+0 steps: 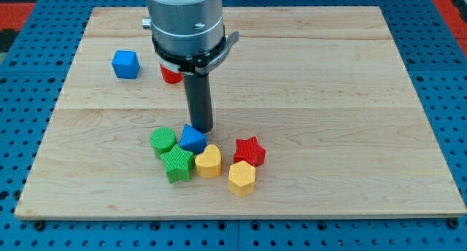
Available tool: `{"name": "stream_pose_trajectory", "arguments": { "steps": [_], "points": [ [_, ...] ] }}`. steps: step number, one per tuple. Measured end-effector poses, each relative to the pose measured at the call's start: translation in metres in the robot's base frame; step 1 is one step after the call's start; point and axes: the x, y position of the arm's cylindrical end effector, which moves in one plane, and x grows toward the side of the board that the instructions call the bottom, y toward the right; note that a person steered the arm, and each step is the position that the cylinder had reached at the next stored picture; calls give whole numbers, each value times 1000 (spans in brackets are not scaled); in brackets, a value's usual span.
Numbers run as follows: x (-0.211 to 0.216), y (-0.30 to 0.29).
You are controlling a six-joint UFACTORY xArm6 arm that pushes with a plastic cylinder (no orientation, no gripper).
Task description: Push the red circle towards right side of the board
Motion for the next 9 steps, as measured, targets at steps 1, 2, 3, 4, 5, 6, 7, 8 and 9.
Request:
{"name": "stream_pose_trajectory", "arguments": {
  "steps": [1,2,3,4,5,6,7,8,9],
  "points": [
    [-49,3],
    [-54,-2],
    [-56,-8],
    [-56,-10],
    [-54,-10],
    [-50,-10],
    [-50,-10],
    [-50,-36],
    [-52,-119]
  ]
}}
